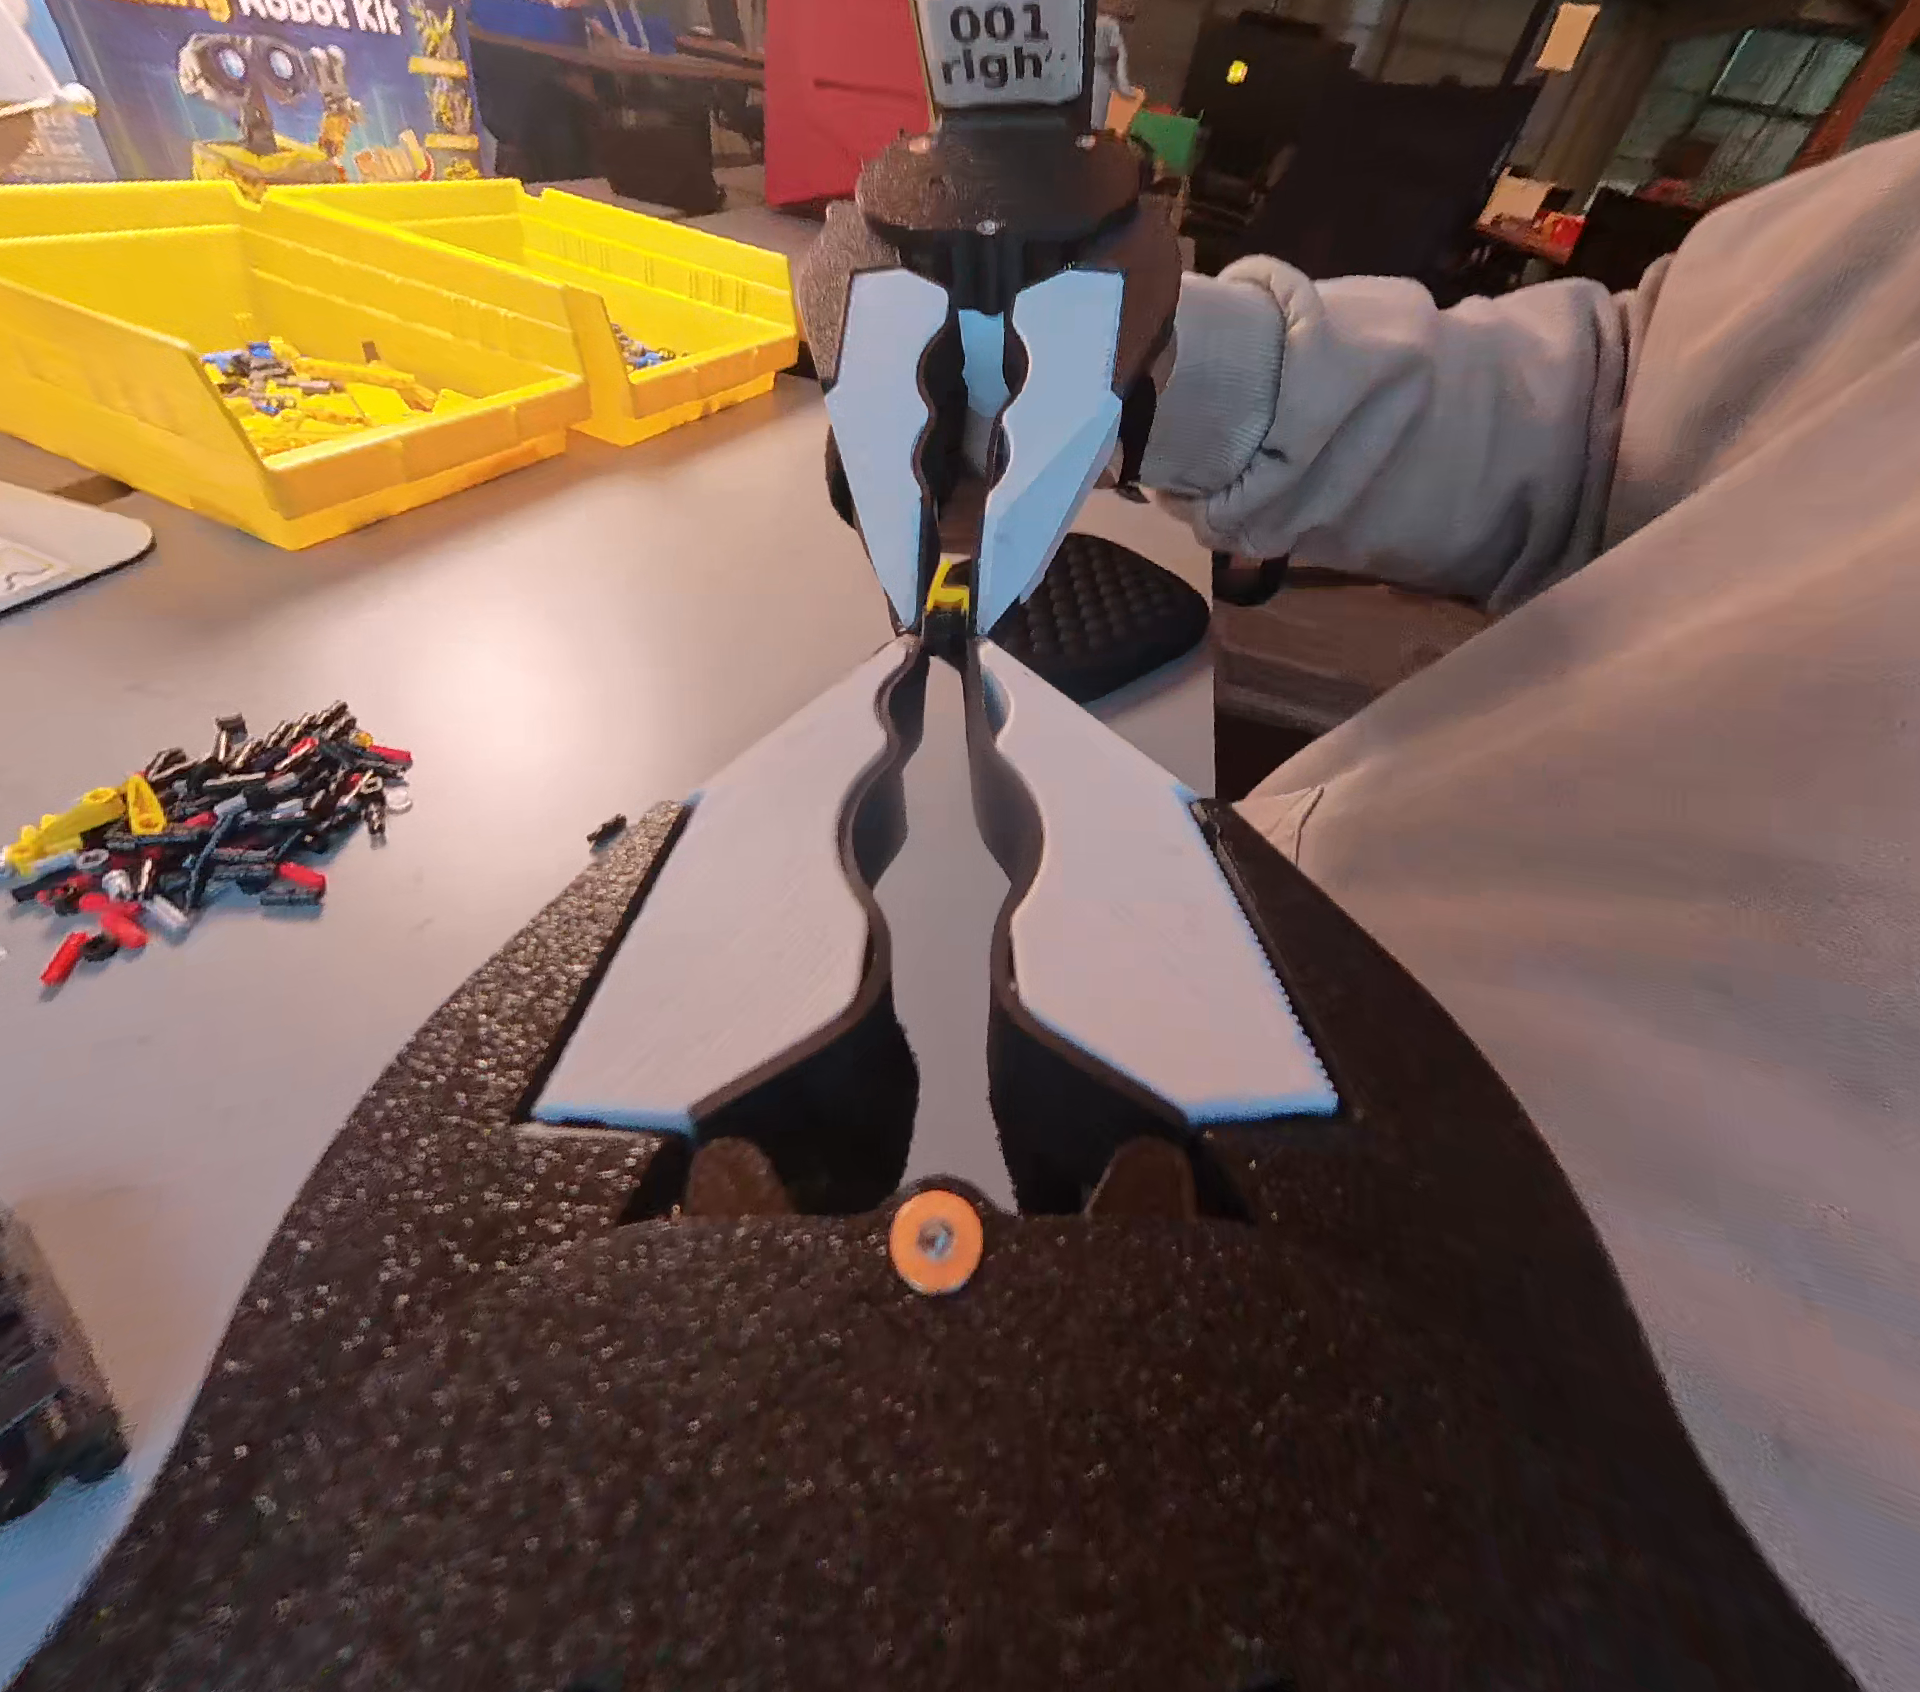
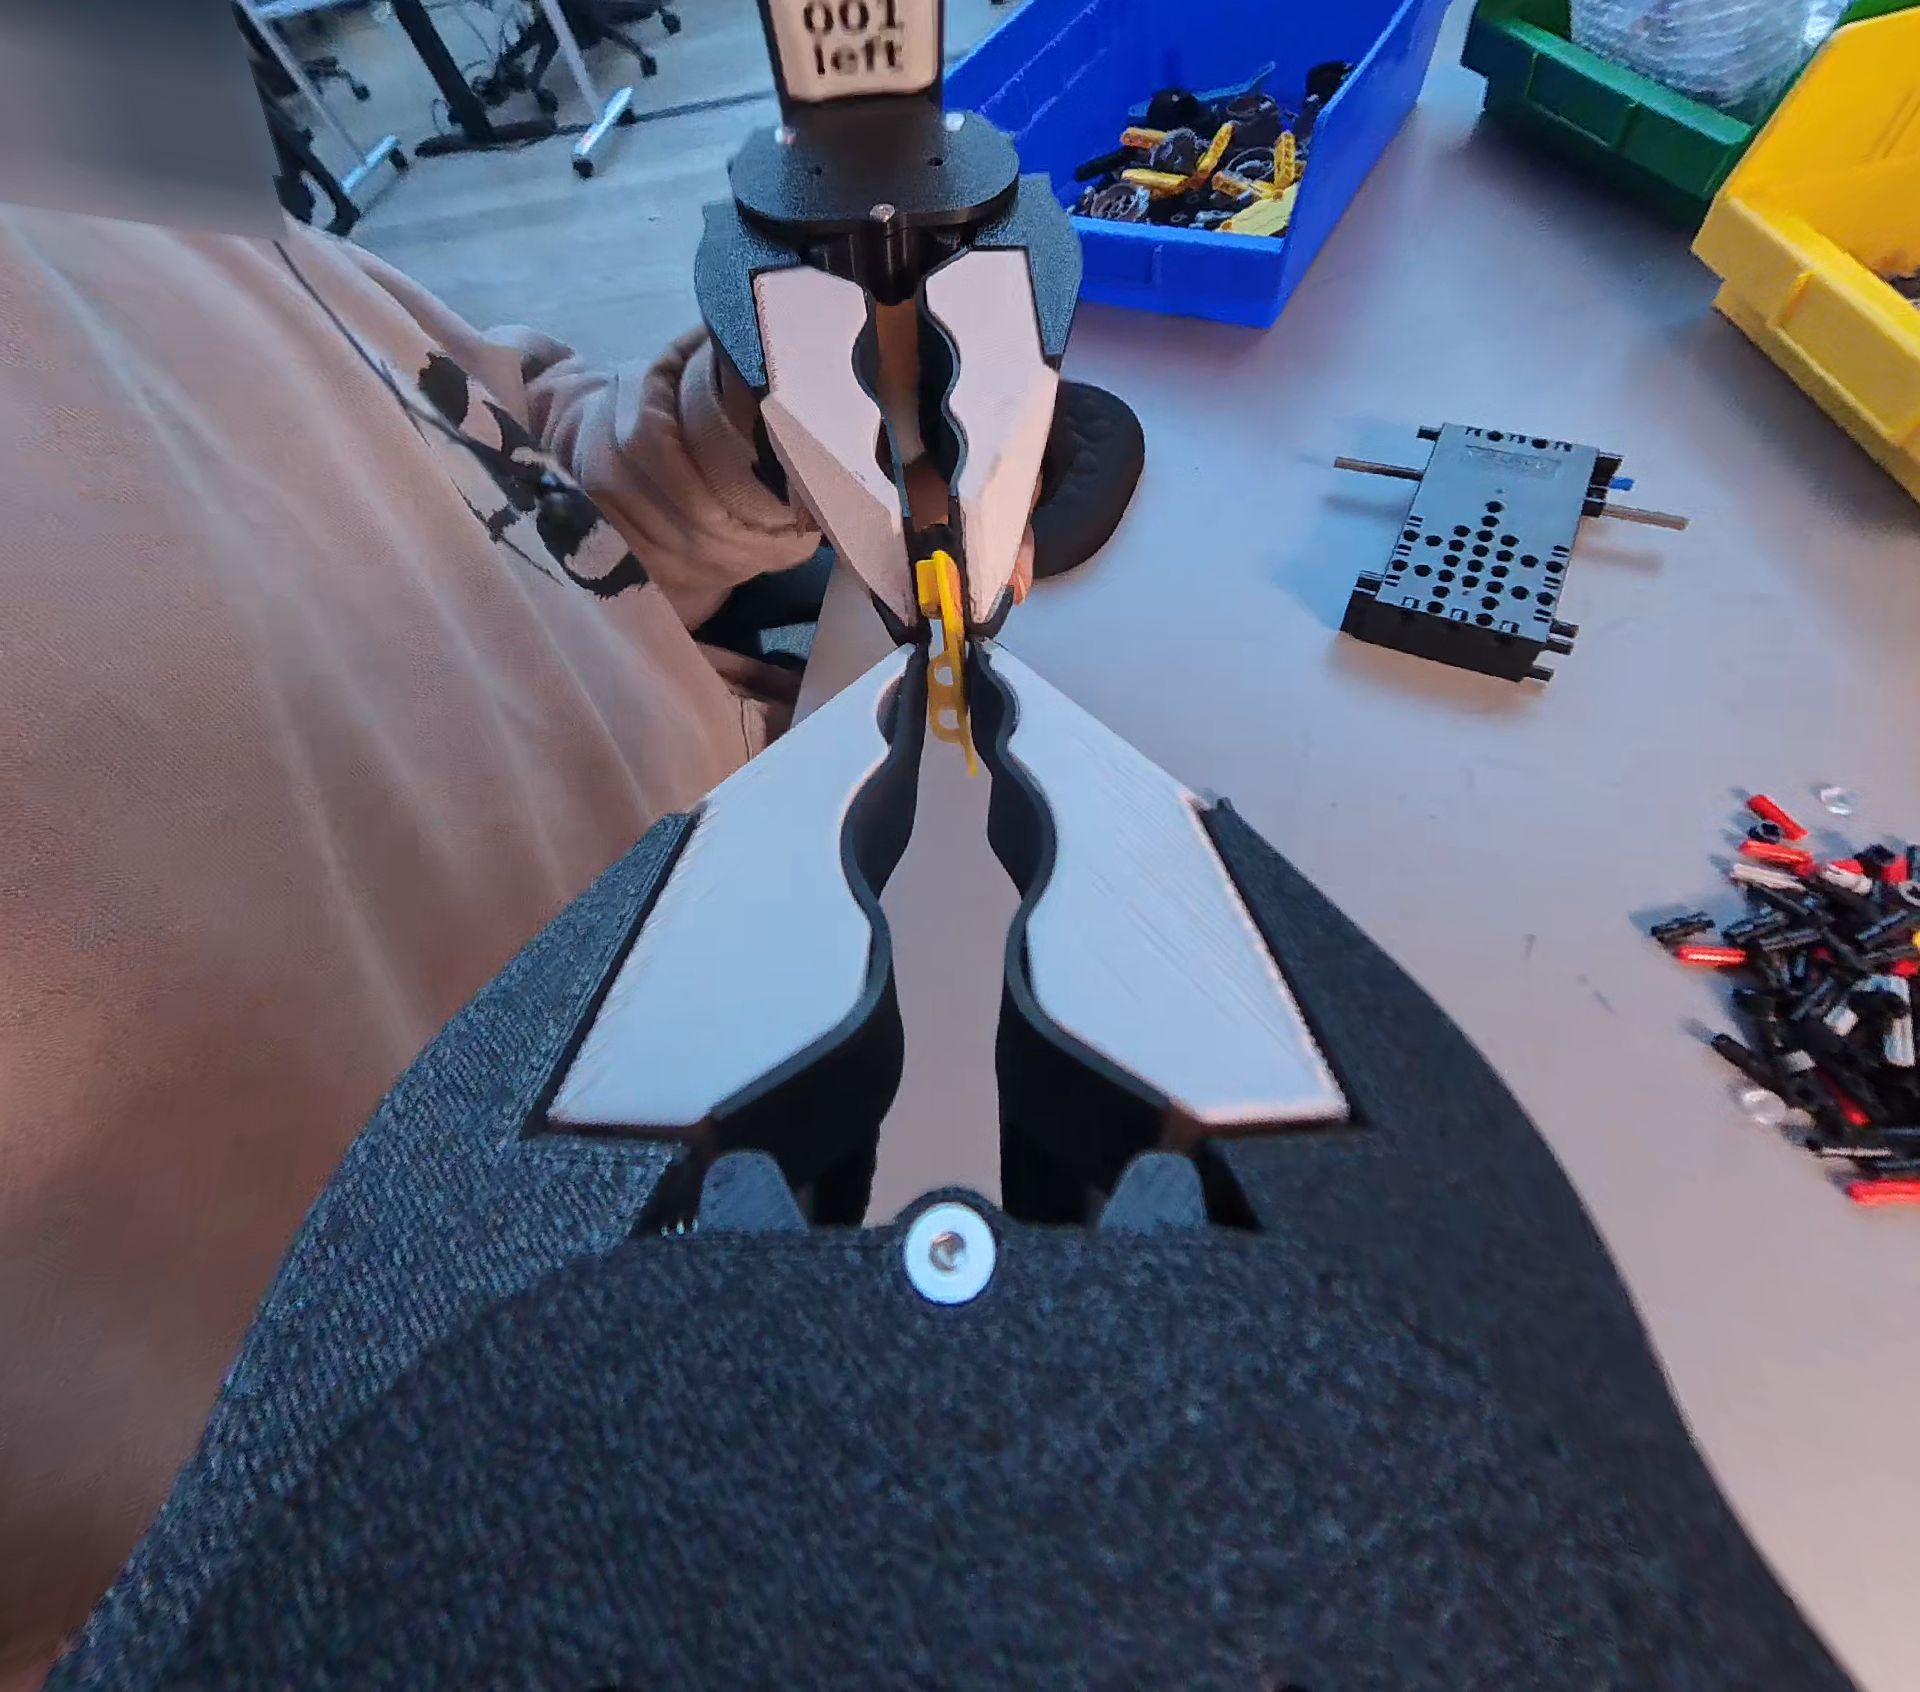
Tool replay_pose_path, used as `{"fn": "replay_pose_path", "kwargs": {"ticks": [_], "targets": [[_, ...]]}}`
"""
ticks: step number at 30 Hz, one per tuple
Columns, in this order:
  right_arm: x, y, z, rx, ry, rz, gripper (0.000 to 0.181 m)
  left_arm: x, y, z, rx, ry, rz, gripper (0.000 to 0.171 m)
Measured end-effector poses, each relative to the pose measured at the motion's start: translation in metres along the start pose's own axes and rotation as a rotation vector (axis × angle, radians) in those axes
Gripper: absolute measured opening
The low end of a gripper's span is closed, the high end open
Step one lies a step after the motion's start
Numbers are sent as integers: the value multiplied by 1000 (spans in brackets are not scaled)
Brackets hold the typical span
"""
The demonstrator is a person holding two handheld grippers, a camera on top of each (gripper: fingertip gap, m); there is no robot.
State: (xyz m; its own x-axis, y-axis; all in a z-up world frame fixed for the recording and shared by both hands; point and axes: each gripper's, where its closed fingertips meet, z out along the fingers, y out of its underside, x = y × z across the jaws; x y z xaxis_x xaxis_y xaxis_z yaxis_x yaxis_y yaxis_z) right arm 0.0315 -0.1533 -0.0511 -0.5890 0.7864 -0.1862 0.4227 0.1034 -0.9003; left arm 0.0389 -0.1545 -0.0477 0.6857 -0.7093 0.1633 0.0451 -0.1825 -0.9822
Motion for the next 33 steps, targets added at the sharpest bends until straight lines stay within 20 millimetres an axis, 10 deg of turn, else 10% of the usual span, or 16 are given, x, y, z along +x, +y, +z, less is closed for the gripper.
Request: {"fn": "replay_pose_path", "kwargs": {"ticks": [16,19,21,29,33], "targets": [[-21,-1,-21,192,71,-40,6,23,-8,13,130,250,-72,2],[-3,16,-63,233,143,-19,6,-14,-39,-40,346,175,-172,0],[2,39,-86,205,195,10,6,-23,-26,-51,214,50,-68,0],[18,51,-42,158,91,-60,6,-15,20,31,-217,117,-36,32],[22,53,-32,154,71,-84,6,-12,32,53,-288,185,-14,14]]}}
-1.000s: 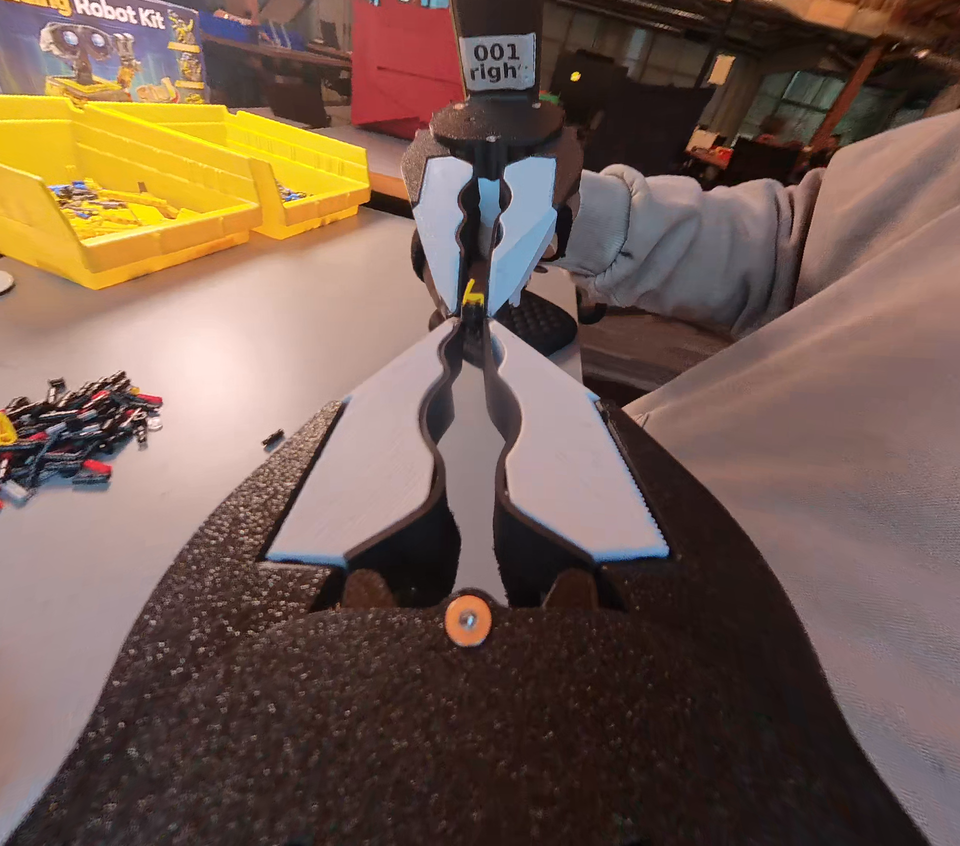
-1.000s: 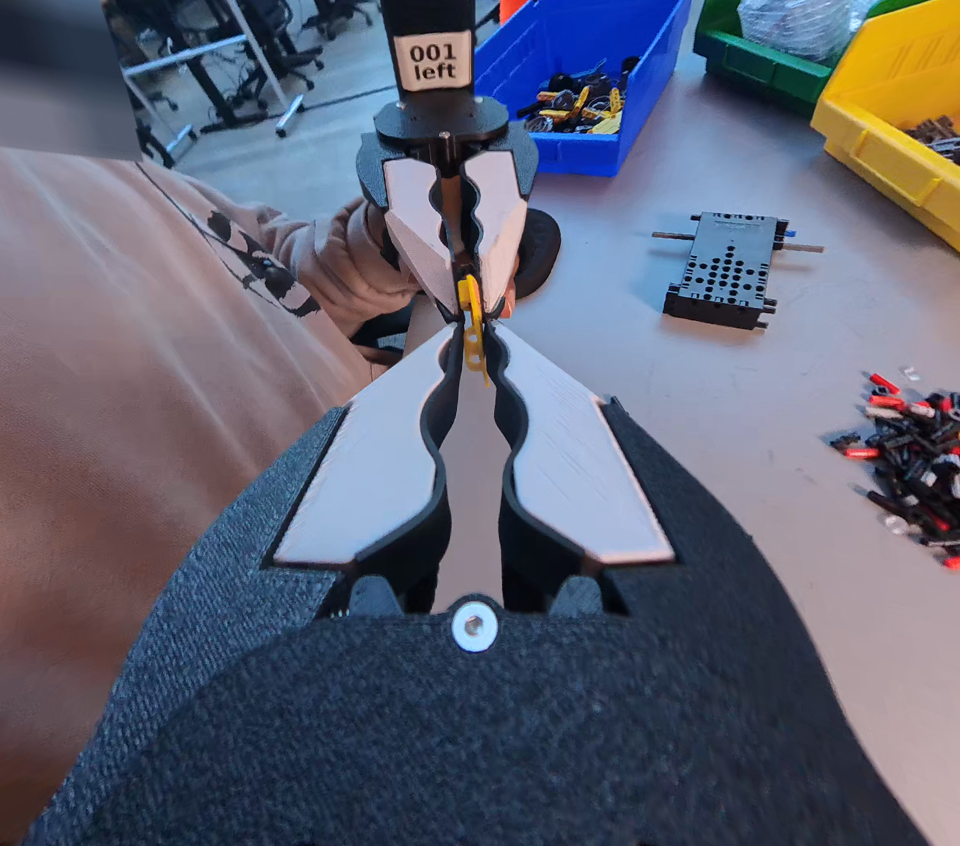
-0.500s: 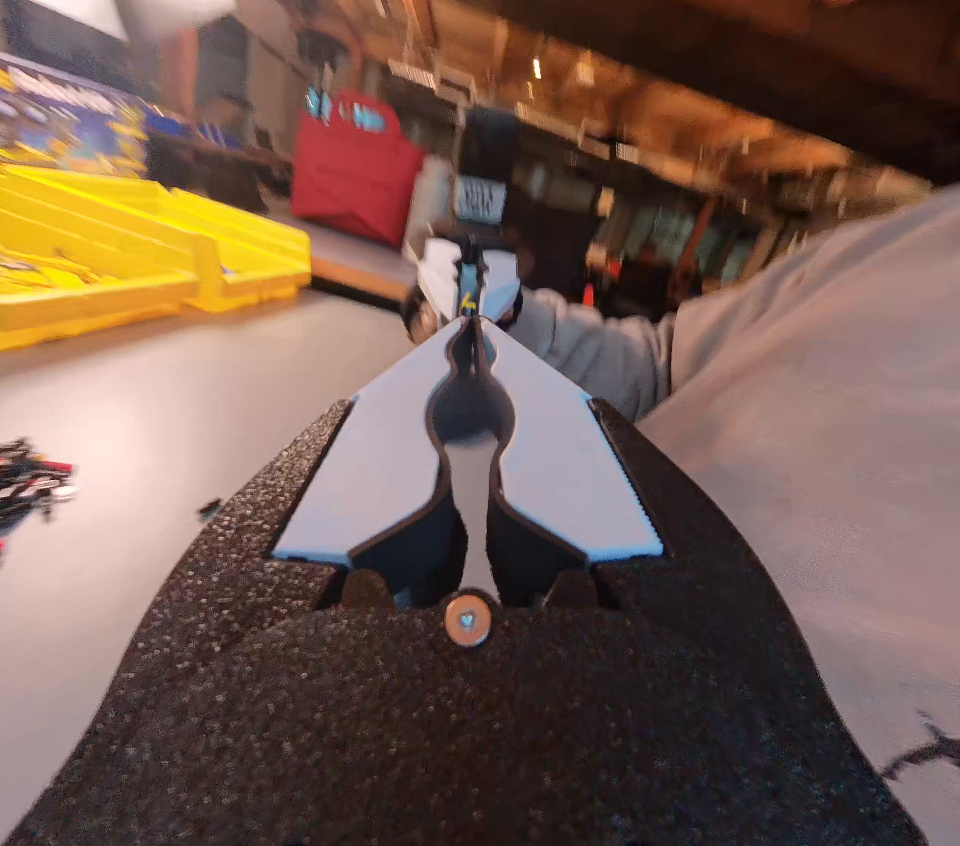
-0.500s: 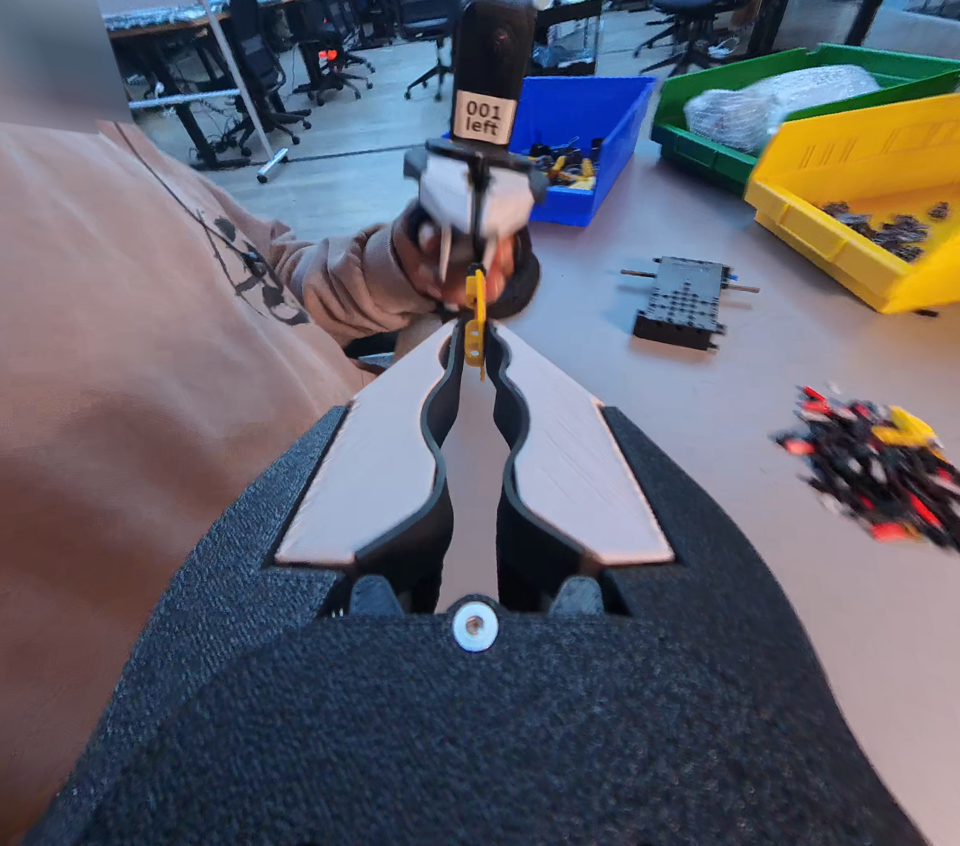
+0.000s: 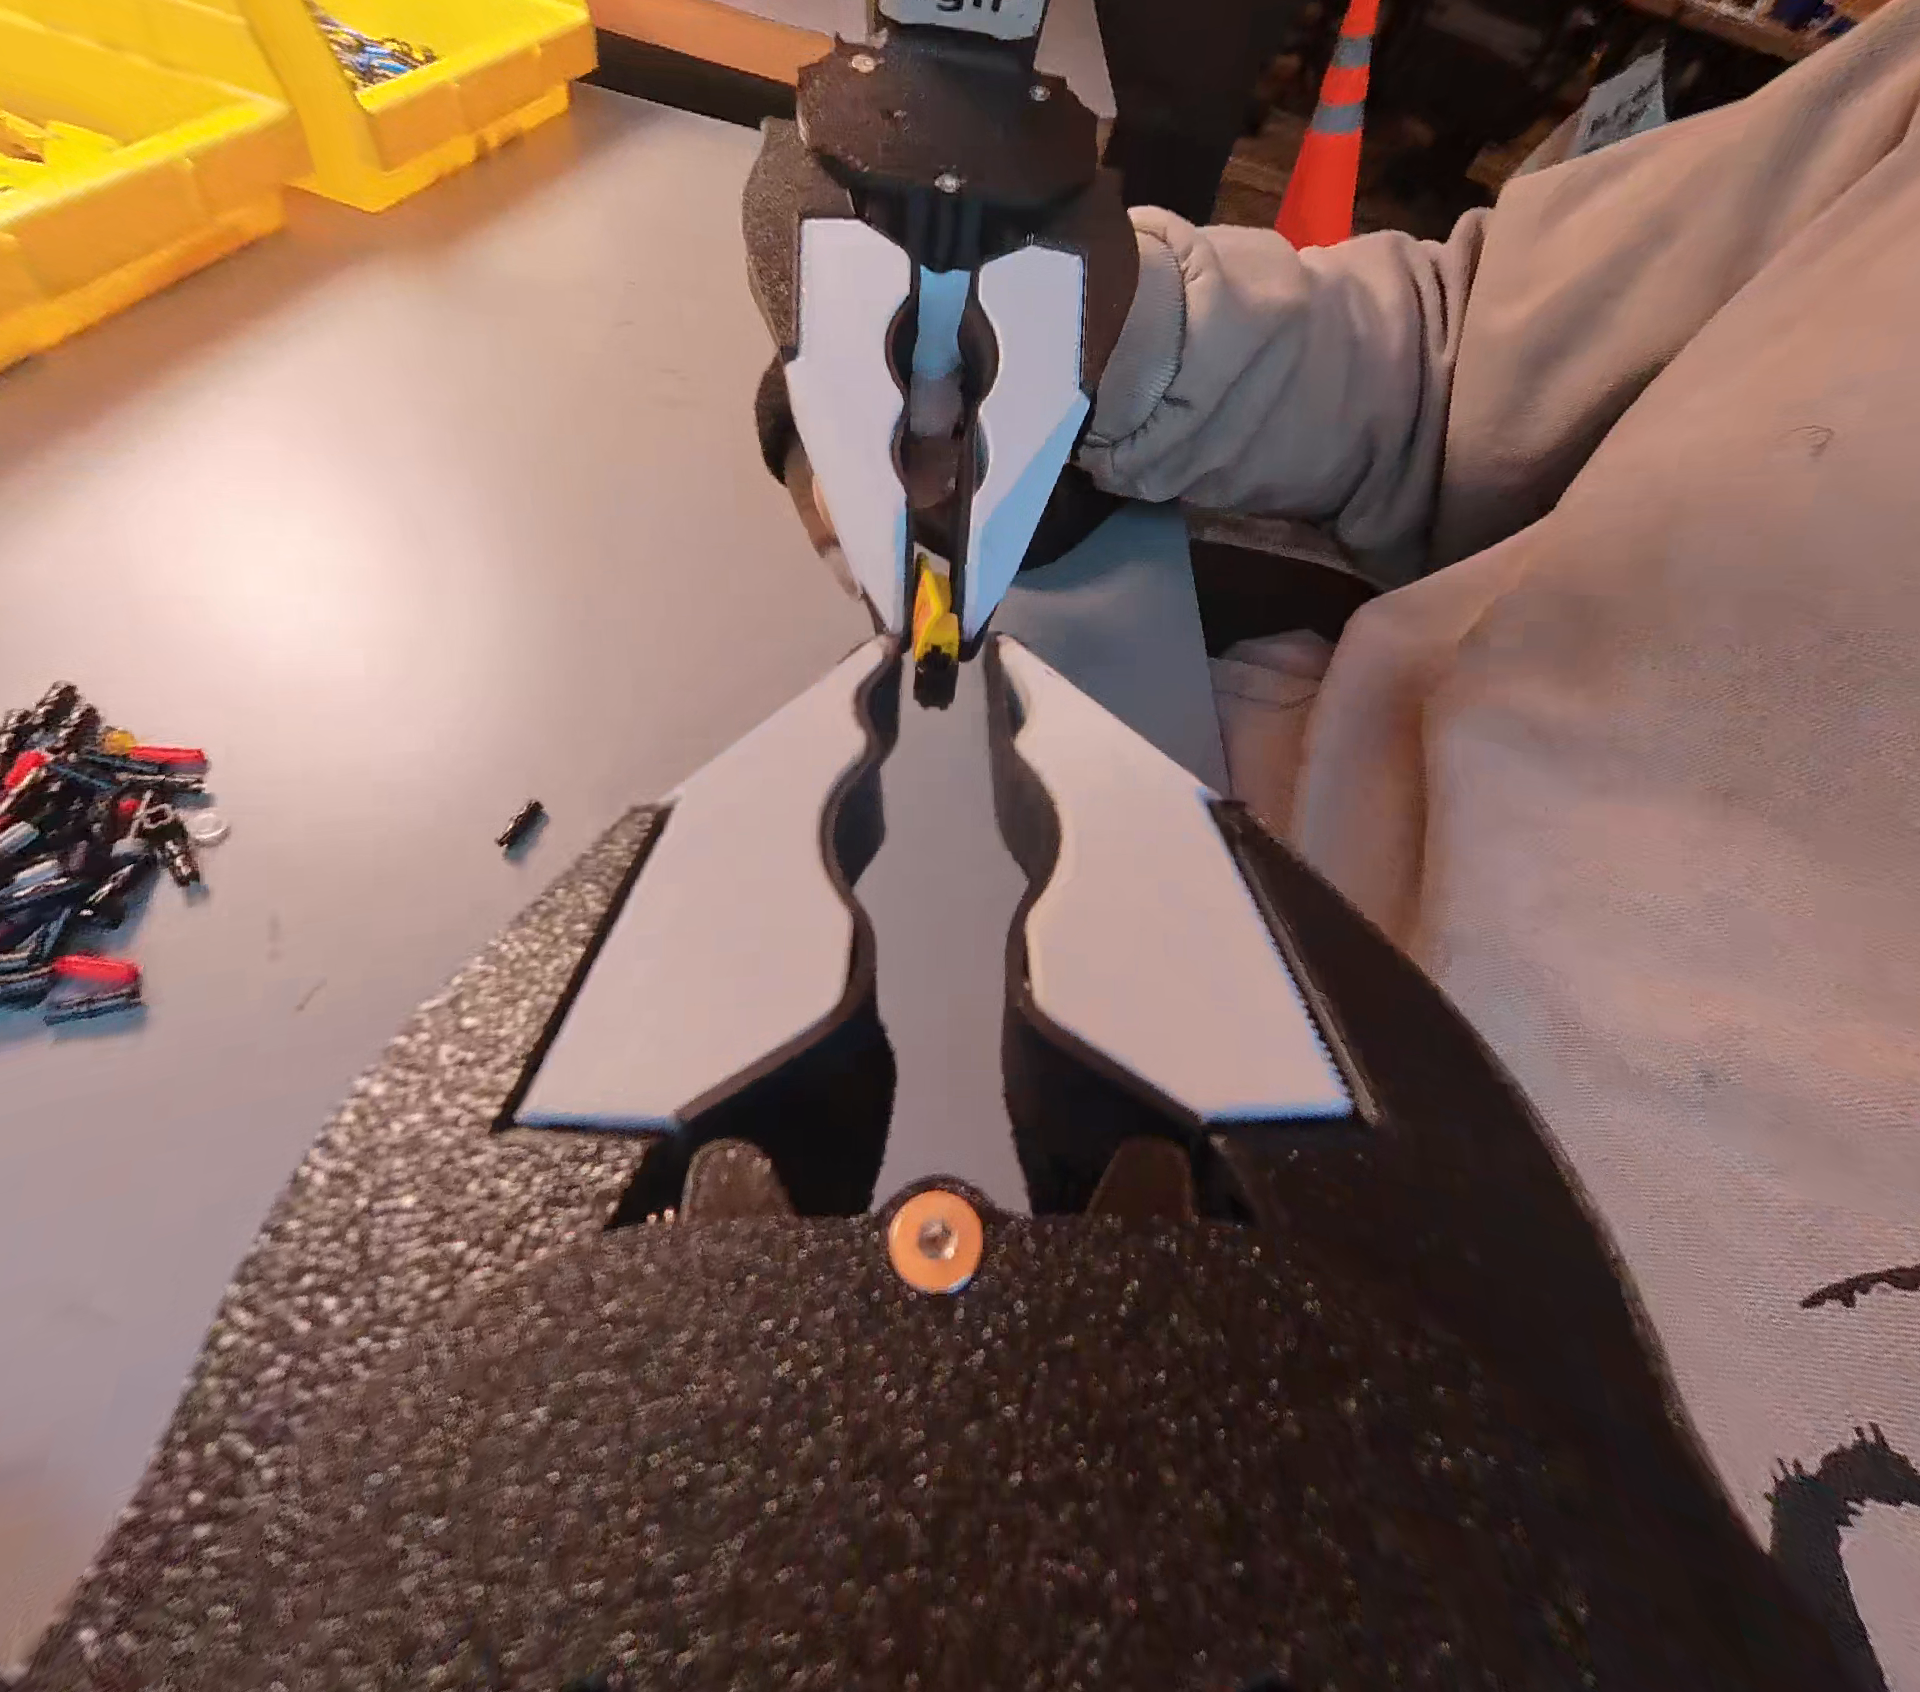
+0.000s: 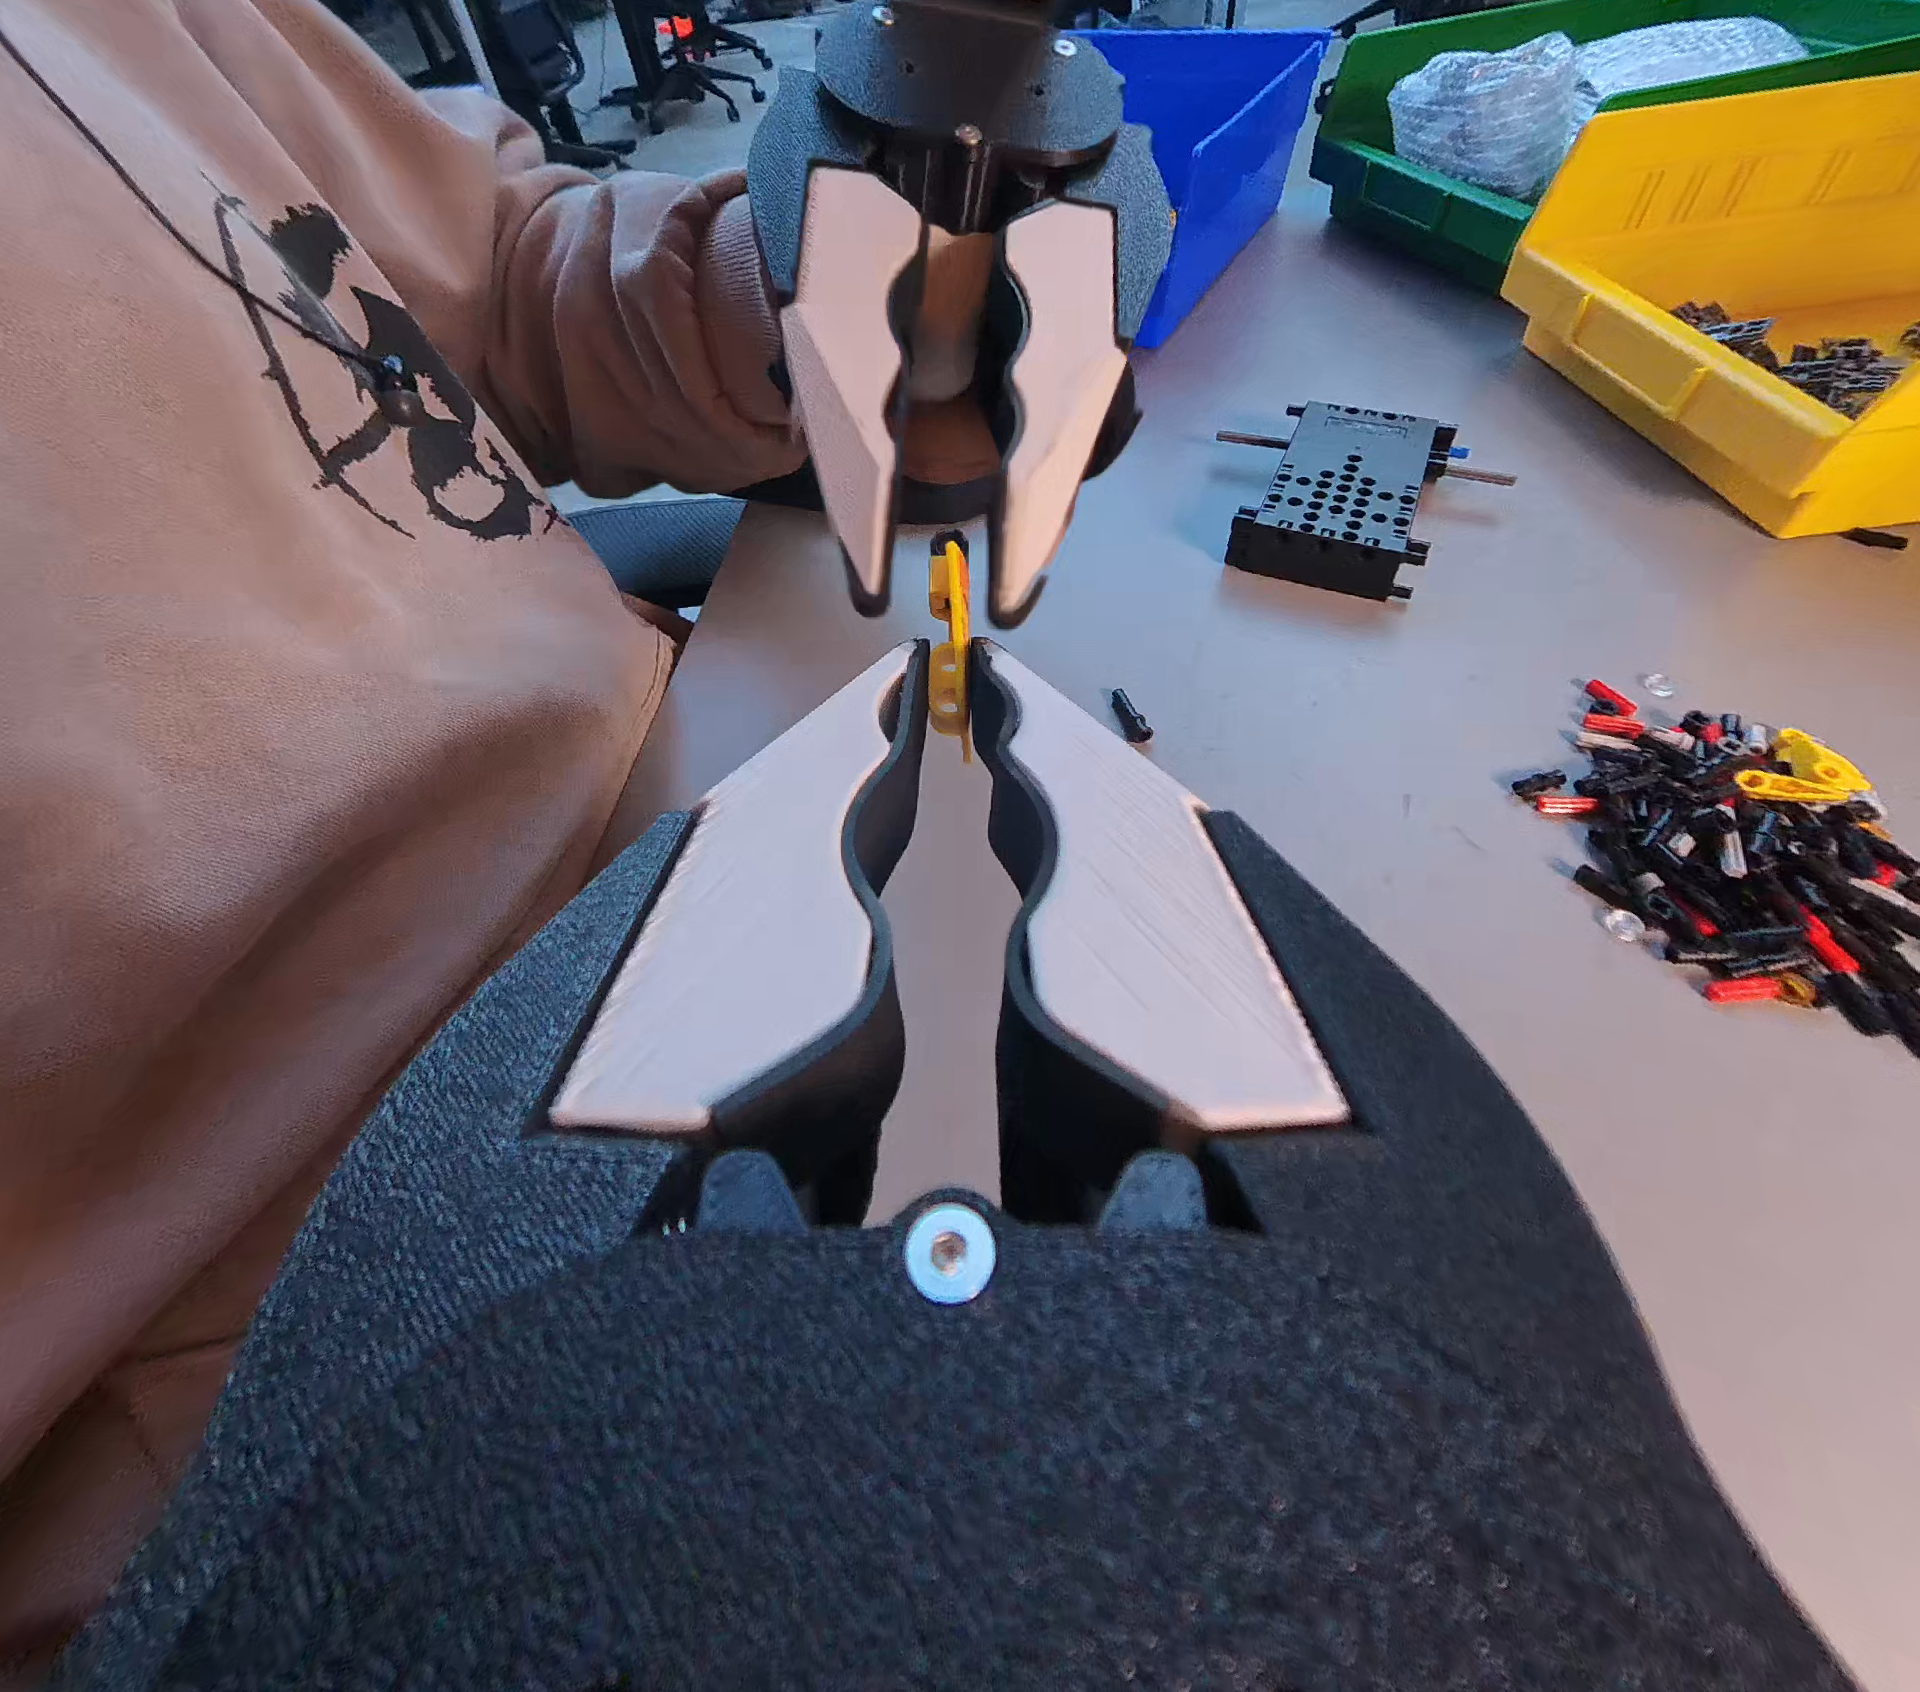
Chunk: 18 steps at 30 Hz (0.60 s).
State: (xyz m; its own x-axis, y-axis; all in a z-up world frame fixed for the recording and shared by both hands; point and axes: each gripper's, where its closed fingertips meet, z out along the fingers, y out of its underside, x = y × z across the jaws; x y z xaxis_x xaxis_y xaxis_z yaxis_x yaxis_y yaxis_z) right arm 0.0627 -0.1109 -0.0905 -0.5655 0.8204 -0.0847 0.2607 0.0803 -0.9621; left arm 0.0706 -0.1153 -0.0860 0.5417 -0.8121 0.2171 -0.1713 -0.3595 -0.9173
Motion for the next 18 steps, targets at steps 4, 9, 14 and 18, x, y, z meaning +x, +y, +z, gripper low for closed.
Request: {"fn": "replay_pose_path", "kwargs": {"ticks": [4,9,14,18], "targets": [[4,3,-3,7,-17,10,6,-7,4,6,-60,10,32,7],[13,9,-7,-3,-41,22,6,-17,10,6,-101,4,62,6],[25,2,-6,24,-50,19,6,-29,0,0,-29,1,36,6],[36,-3,-8,57,-51,15,6,-39,-7,-3,67,7,0,6]]}}
